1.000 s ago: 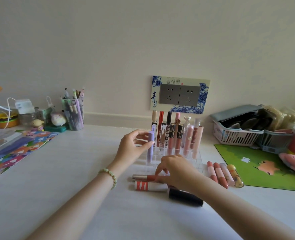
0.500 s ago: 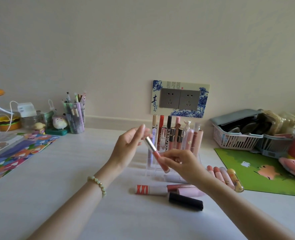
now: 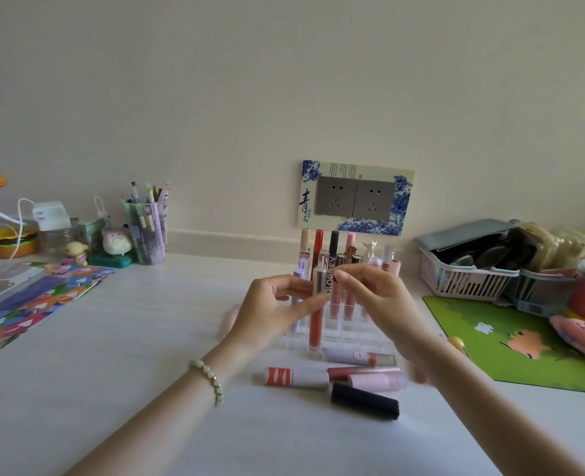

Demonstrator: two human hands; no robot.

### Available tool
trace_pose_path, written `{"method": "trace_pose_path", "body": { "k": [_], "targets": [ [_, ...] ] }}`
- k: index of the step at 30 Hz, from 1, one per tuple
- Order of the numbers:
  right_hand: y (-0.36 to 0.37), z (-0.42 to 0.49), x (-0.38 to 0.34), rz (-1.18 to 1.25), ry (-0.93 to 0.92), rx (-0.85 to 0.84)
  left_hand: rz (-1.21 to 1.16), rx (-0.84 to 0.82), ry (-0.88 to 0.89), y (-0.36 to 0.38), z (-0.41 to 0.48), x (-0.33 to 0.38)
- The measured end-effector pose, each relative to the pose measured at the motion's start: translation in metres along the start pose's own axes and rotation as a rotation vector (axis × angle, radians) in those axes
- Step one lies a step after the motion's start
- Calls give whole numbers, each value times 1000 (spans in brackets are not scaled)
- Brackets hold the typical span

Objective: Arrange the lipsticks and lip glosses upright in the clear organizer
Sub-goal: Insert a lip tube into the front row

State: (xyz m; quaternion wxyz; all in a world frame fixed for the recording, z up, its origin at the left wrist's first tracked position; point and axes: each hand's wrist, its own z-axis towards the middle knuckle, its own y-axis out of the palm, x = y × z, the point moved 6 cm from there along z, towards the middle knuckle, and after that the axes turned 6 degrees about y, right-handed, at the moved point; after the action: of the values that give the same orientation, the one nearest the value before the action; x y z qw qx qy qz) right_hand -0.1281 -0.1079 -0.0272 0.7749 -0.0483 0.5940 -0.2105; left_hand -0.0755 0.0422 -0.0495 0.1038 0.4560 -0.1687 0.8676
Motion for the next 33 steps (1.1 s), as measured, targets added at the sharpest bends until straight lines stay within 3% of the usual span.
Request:
{"method": "trace_pose_path", "body": {
  "k": [10,15,21,33],
  "targets": [
    [3,9,-14,-144,-103,14,143,-59,-1,4,-2,-5],
    [-16,19,-17,-29,-136,181,504,-184,-53,-3,-5,-30],
    [-11,30,-3,-4,-119,244,834,-330,-71,4,-14,-34],
    [12,38,15,-317,-166,207,881,-324,-21,10,-15,-27]
  ]
}}
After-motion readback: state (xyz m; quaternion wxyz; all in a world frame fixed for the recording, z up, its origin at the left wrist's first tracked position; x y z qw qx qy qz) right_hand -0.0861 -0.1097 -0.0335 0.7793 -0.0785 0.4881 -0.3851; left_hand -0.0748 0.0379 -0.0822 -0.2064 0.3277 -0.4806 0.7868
